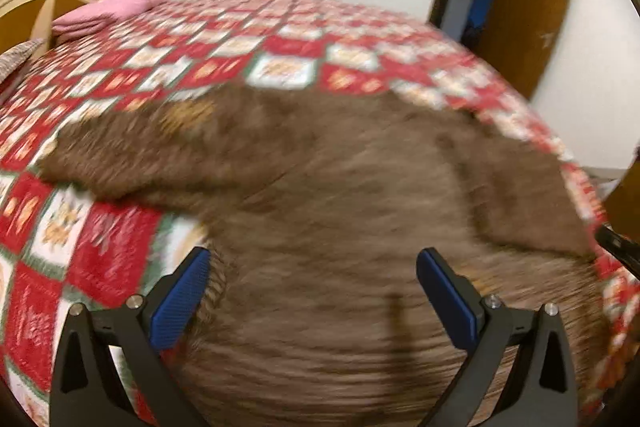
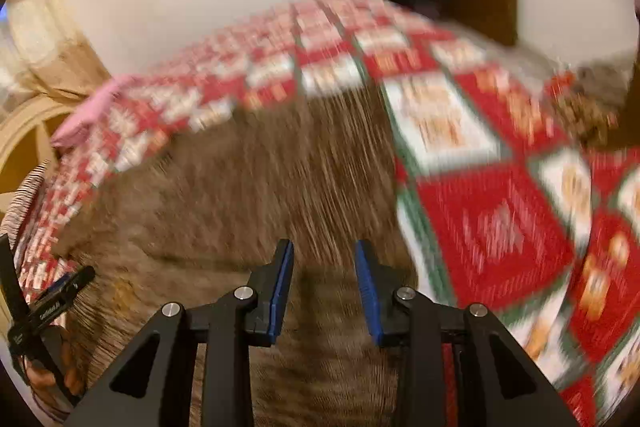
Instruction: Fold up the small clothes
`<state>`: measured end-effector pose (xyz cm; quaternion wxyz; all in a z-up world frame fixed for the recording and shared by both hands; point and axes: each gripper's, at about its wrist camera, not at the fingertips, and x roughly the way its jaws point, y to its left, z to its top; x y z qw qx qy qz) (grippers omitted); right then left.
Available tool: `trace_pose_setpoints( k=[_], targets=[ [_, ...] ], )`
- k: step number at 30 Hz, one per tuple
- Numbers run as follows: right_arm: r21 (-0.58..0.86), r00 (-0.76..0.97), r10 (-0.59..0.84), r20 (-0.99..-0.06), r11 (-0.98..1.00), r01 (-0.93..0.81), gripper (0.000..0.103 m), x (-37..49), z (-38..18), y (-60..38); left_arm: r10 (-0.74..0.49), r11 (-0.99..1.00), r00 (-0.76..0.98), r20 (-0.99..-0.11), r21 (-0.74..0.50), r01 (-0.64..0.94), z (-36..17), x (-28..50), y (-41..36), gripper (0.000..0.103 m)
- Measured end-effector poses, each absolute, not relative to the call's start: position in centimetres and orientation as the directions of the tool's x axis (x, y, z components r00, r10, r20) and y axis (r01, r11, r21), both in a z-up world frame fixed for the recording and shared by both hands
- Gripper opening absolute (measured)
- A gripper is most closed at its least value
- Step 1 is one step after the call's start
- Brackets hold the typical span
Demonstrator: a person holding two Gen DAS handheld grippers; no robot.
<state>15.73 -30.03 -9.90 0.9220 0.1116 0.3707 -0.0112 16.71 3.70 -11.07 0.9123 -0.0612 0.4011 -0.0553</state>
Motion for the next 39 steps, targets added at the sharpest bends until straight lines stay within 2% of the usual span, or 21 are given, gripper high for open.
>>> trace_pose_setpoints(
  k=[5,8,12,14,17,21,25,30,39],
  targets=[
    [0.172,0.74,0.031,-0.672,0.978,0.116,0.033,20.8,-8.3,-31.0,-0.196,0.98,0.668,-0.718,-0.166,0.109,-9.5,19.8,-1.5,0.103],
    [0.172,0.723,0.059,-0.688,0.982,0.084,0.027,24.6,-9.2,-30.9,-0.144,0.99,0.652,-0.744,-0.108,0.095,-10.6,21.6,-4.7,0.103],
    [0.12,0.685,-0.007,-0.728,0.983,0.138,0.027,27.3,-12.0,-30.9,-0.017,0.999,0.615,-0.788,0.018,0.051,-13.2,22.9,-7.2,0.103],
    [0.084,0.655,-0.045,-0.755,0.983,0.164,0.027,28.1,-14.1,-31.1,-0.009,0.999,0.602,-0.799,0.023,0.045,-14.0,23.1,-7.2,0.103],
    [0.112,0.667,-0.035,-0.744,0.978,0.175,0.027,28.1,-14.2,-31.8,-0.024,0.999,0.598,-0.801,-0.003,0.037,-14.1,23.1,-6.6,0.103],
    [0.064,0.682,-0.085,-0.726,0.98,0.19,0.027,27.1,-13.2,-31.0,-0.01,0.999,0.608,-0.794,0.015,0.035,-14.1,23.0,-7.0,0.103],
    [0.12,0.726,0.001,-0.687,0.986,0.113,0.027,23.6,-11.0,-29.4,-0.02,0.999,0.606,-0.795,0.001,0.035,-14.2,23.1,-7.1,0.103],
    [0.064,0.668,-0.01,-0.744,0.994,0.086,0.027,21.4,-14.1,-26.9,-0.019,0.999,0.607,-0.795,0.003,0.035,-14.2,23.2,-7.1,0.103],
    [0.0,0.689,-0.064,-0.722,0.996,0.092,0.027,20.7,-14.8,-26.1,-0.021,0.999,0.607,-0.794,0.001,0.035,-14.3,23.1,-7.1,0.103]
  ],
)
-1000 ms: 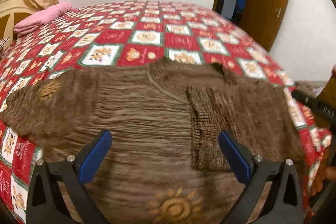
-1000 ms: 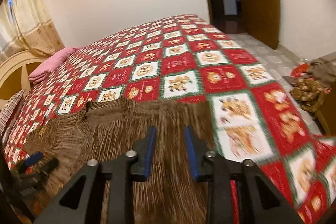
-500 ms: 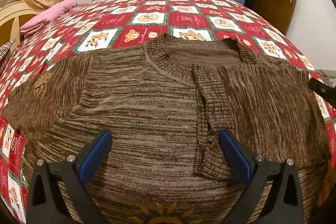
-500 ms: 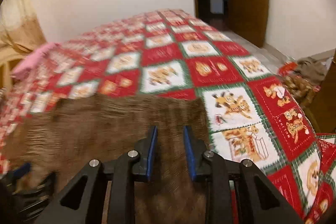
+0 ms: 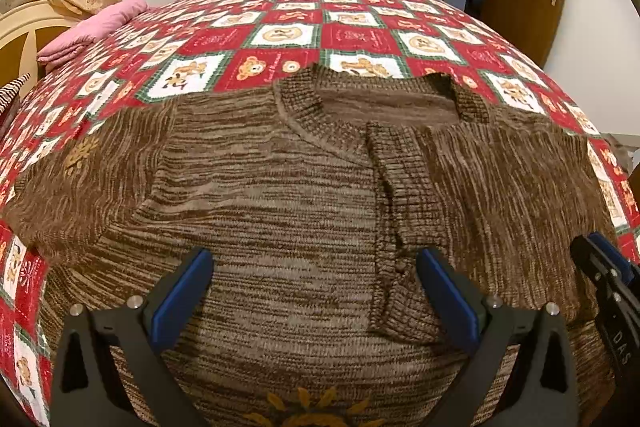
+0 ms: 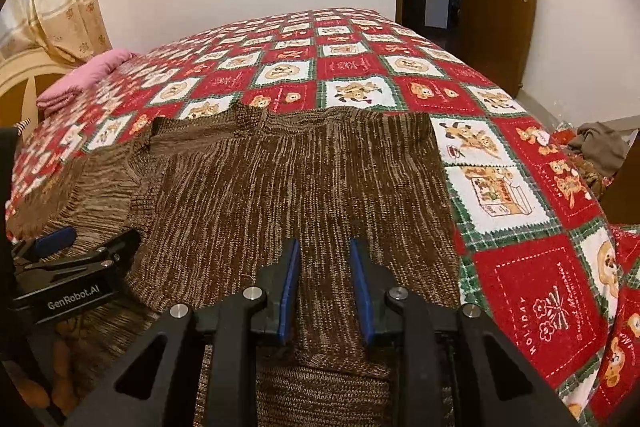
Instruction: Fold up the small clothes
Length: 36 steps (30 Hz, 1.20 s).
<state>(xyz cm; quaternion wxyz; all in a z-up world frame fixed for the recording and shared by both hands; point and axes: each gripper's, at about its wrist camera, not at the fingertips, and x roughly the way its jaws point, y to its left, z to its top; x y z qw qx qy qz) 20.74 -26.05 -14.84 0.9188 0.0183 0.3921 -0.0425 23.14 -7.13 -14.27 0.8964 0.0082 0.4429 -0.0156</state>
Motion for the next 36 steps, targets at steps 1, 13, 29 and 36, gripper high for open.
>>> trace_pose_setpoints(
  k=[1,13,29,36],
  targets=[
    [-0.012,0.689,-0.073,-0.721,0.996,0.092,0.028,20.7,-14.9,-25.9,-0.023,0.999,0.607,-0.795,-0.002,0.035,-14.3,23.1,-7.1,0.103],
    [0.062,0.707,-0.015,-0.707,0.995,0.083,0.029,20.5,-14.9,-26.8,-0.105,0.994,0.596,-0.796,-0.084,0.063,-13.8,21.6,-5.0,0.103],
    [0.07,0.708,-0.008,-0.706,0.994,0.081,0.031,20.6,-15.0,-26.7,0.181,0.744,0.696,-0.694,-0.366,-0.559,-11.3,20.1,23.7,0.098],
    [0.062,0.707,-0.014,-0.707,0.995,0.082,0.031,20.6,-15.0,-26.7,0.039,0.676,0.668,-0.743,-0.473,-0.565,-14.8,23.9,26.9,0.054]
  ],
)
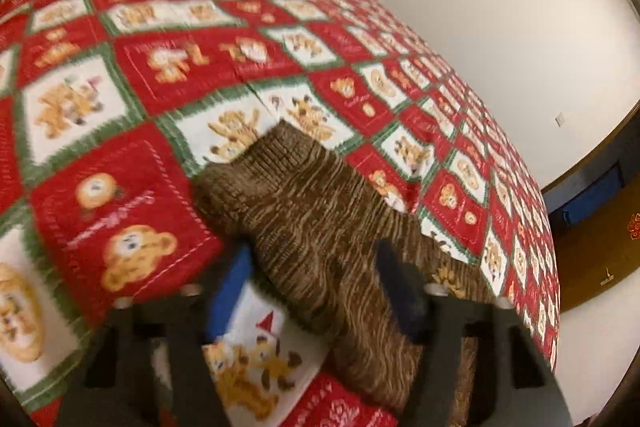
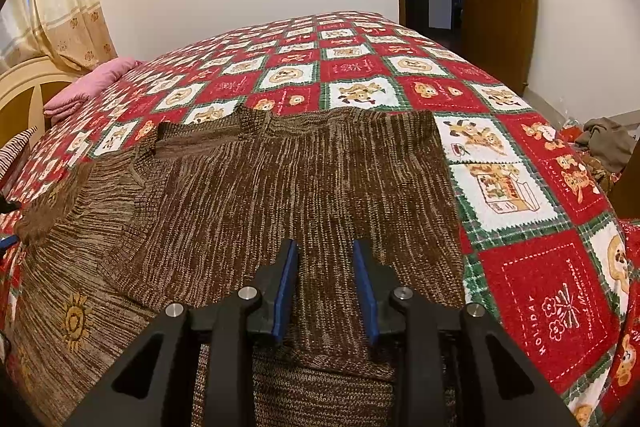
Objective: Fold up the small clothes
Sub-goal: 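Close the left gripper on the other sleeve cuff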
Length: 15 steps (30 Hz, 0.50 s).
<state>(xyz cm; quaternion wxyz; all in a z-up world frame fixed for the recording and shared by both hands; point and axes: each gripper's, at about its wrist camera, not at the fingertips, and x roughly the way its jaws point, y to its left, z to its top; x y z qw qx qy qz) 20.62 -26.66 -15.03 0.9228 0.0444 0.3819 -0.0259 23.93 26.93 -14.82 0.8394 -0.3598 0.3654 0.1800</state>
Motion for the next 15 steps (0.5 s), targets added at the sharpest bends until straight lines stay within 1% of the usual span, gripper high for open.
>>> trace_pose_setpoints(
  k=[1,2,3,4,5,9,12,15],
  targets=[
    [0.061,0.707,-0.015,-0.707,0.995,0.082,0.031,20.6,-15.0,-26.7,0.053,0.685,0.662,-0.747,-0.455,-0.569,-14.9,23.8,26.8,0.045],
    [0.061,0.707,-0.015,-0.707,0.995,0.082,0.031,20.6,-15.0,-26.7,0.081,0.699,0.66,-0.747,-0.429,-0.571,-14.9,23.7,26.5,0.033],
    [0.061,0.707,-0.014,-0.707,0.995,0.081,0.031,20.6,-15.0,-26.7,0.1,0.713,0.659,-0.746,-0.408,-0.57,-14.9,23.8,26.1,0.025],
    [0.062,0.707,-0.014,-0.707,0.995,0.082,0.031,20.6,-15.0,-26.7,0.089,0.719,0.661,-0.745,-0.411,-0.561,-15.1,23.9,26.2,0.014],
    [0.063,0.707,-0.013,-0.707,0.995,0.081,0.031,20.6,-15.0,-26.7,0.075,0.721,0.664,-0.744,-0.42,-0.551,-15.2,24.1,26.1,0.013],
    [0.063,0.707,-0.013,-0.707,0.995,0.081,0.031,20.6,-15.0,-26.7,0.108,0.763,0.684,-0.722,-0.38,-0.522,-13.7,24.7,25.6,0.009],
    [0.068,0.708,-0.009,-0.706,0.994,0.081,0.031,20.6,-15.0,-26.8,0.159,0.835,0.736,-0.658,-0.308,-0.456,-10.6,24.9,22.4,0.009],
    [0.073,0.709,-0.005,-0.705,0.994,0.08,0.031,20.6,-15.0,-26.8,0.143,0.894,0.788,-0.599,-0.263,-0.362,-7.7,25.3,18.4,0.009]
  ],
)
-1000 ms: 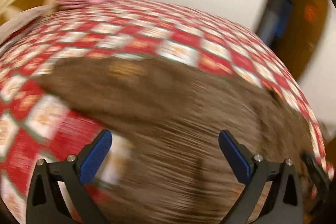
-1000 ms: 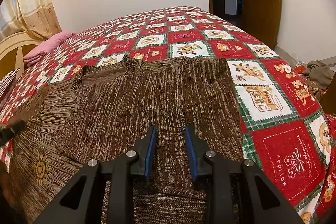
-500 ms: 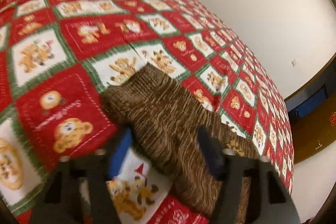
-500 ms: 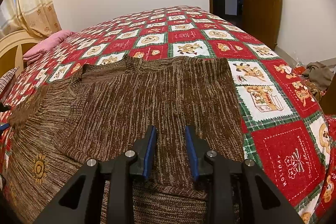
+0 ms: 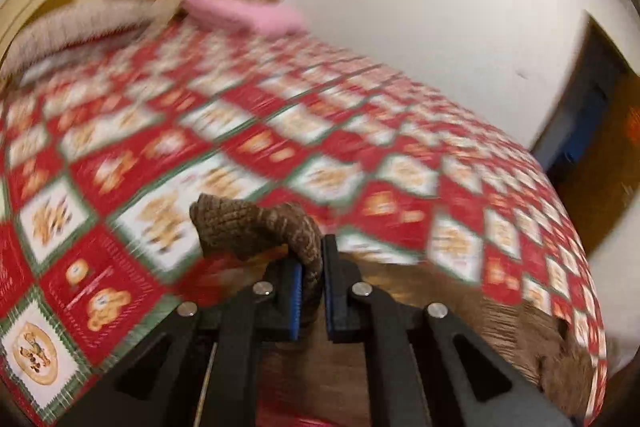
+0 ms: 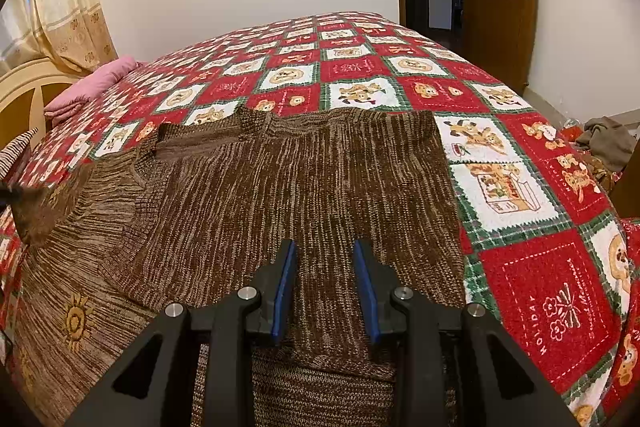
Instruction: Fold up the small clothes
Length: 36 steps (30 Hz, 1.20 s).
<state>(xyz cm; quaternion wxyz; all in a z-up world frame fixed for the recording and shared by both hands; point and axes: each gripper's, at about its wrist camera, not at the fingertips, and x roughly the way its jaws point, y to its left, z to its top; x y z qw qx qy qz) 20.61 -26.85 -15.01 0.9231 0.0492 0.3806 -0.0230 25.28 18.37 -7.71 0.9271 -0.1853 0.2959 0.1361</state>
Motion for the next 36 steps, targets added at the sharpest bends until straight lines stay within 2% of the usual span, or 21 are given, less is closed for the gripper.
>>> trace_pose_setpoints(
  k=[3,7,9,12,15,17,20,23,26,28,32,36],
  targets=[
    [0.074,0.709,-0.005,-0.705,0.994,0.08,0.031,20.6,-15.0,-26.9,0.083,0.966,0.838,-0.539,-0.164,-0.201,-5.6,25.1,11.1,0.009],
    [0.079,0.711,-0.001,-0.704,0.994,0.079,0.031,20.6,-15.0,-26.9,0.021,0.999,0.853,-0.522,-0.01,-0.03,-6.4,24.2,2.8,0.009],
    [0.079,0.711,-0.001,-0.703,0.994,0.079,0.031,20.6,-15.0,-26.9,0.011,0.999,0.84,-0.542,0.045,0.016,-7.8,24.1,-0.3,0.009],
    [0.085,0.712,0.004,-0.702,0.993,0.078,0.031,20.5,-15.0,-27.0,-0.004,0.993,0.777,-0.629,0.088,0.076,-10.6,24.3,-3.5,0.012],
    [0.092,0.713,0.009,-0.701,0.993,0.077,0.031,20.5,-15.0,-27.0,-0.012,0.984,0.724,-0.69,0.121,0.132,-12.0,23.3,-4.8,0.027],
    [0.099,0.715,0.014,-0.699,0.992,0.077,0.031,20.5,-14.9,-27.1,-0.053,0.983,0.708,-0.704,0.089,0.162,-11.7,22.2,-4.6,0.064],
    [0.104,0.714,0.018,-0.7,0.992,0.077,0.031,20.5,-15.0,-27.2,-0.115,0.984,0.748,-0.654,0.029,0.176,-10.0,19.4,-2.1,0.087],
    [0.093,0.712,0.01,-0.702,0.993,0.078,0.031,20.5,-15.0,-27.0,-0.144,0.988,0.782,-0.607,-0.04,0.15,-8.6,17.2,1.3,0.103],
    [0.079,0.71,0.0,-0.704,0.994,0.079,0.031,20.6,-15.0,-26.8,-0.072,0.996,0.82,-0.567,-0.087,0.027,-7.8,16.9,5.6,0.103],
    [0.07,0.708,-0.006,-0.707,0.994,0.079,0.032,20.6,-15.0,-26.7,0.009,0.99,0.818,-0.575,-0.107,-0.086,-7.9,18.1,8.1,0.103],
    [0.039,0.703,-0.021,-0.711,0.997,0.07,0.037,20.7,-15.0,-26.2,0.121,0.957,0.743,-0.658,-0.122,-0.264,-10.3,21.1,11.4,0.101],
    [0.036,0.7,-0.019,-0.714,0.997,0.064,0.04,20.7,-15.1,-26.2,0.083,0.954,0.626,-0.776,-0.119,-0.274,-14.0,21.7,11.9,0.094]
  ],
)
